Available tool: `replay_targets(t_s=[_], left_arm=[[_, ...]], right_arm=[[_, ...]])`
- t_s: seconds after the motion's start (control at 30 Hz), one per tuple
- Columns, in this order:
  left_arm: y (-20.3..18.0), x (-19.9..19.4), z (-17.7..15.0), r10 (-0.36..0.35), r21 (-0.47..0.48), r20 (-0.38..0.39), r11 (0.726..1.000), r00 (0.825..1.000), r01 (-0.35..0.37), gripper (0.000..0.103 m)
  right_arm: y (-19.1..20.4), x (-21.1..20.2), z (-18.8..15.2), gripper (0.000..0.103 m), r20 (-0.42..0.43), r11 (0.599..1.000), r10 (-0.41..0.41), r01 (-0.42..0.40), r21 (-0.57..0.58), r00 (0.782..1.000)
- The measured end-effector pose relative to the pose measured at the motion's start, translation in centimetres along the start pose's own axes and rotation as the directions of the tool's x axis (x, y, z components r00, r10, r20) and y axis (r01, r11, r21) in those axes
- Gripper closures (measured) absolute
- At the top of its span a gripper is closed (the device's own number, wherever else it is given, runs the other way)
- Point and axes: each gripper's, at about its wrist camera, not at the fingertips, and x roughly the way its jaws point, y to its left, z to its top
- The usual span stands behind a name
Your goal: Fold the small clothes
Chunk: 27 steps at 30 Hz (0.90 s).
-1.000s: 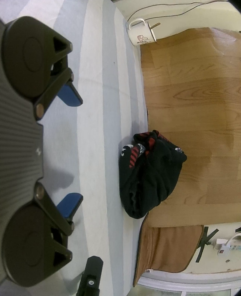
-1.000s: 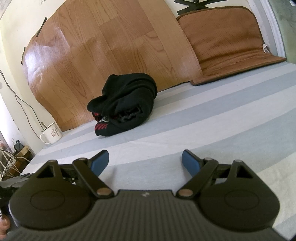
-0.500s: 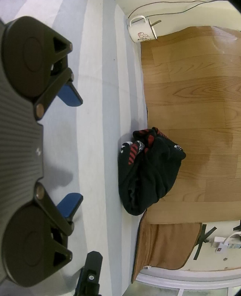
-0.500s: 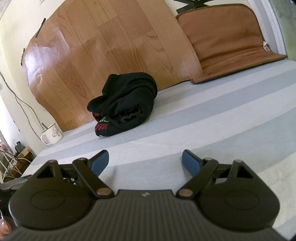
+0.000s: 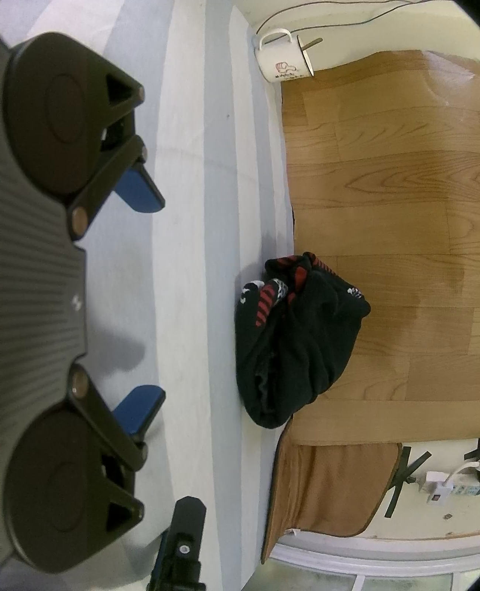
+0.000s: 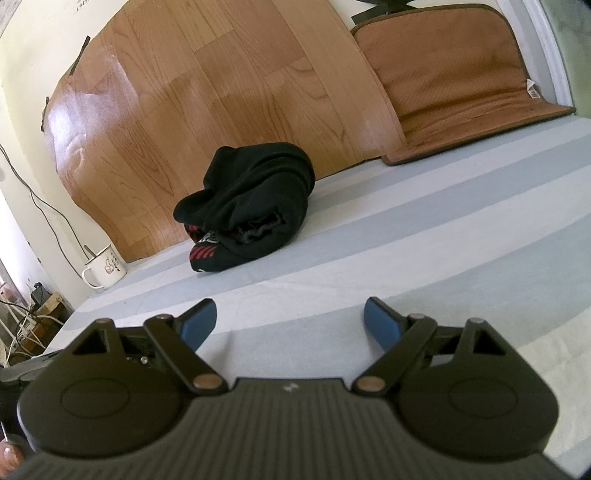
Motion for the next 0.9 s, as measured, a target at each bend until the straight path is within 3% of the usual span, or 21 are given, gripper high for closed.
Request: replay_targets(t_s=[0.7,0.9], left_arm=[[0.6,-0.6,0.0,0.0,-0.026,0.031,1.0,1.0,0.001,0.0],[1.1,-1.1,0.2,0.062,-0.05,0.065,0.997,0.996,-0.059,0.0]], right_arm=[[-0.1,0.1,-0.1,0.014,0.003,1.0,0.0,0.0,0.002,1.0],[-0.1,0.1,0.0,0.014,0.006,1.0,0.002,-0.002,0.006,1.0]])
